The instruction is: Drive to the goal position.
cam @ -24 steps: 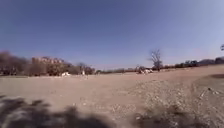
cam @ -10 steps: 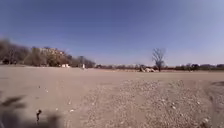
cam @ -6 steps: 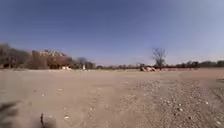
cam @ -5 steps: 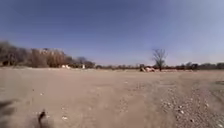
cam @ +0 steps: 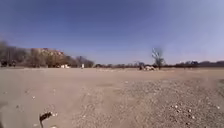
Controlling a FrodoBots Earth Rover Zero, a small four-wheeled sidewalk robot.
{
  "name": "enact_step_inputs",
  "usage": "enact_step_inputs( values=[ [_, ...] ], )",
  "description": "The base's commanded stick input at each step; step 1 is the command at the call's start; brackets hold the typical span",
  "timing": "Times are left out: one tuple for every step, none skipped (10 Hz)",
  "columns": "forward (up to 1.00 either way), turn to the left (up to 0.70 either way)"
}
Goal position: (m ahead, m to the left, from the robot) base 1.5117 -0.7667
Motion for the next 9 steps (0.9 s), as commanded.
enact_step_inputs(
  values=[
    [0.50, 0.00],
    [0.50, 0.00],
    [0.50, 0.00],
    [0.50, 0.00],
    [0.50, 0.00],
    [0.50, 0.00],
    [0.50, 0.00],
    [0.50, 0.00],
    [0.50, 0.00]
  ],
)
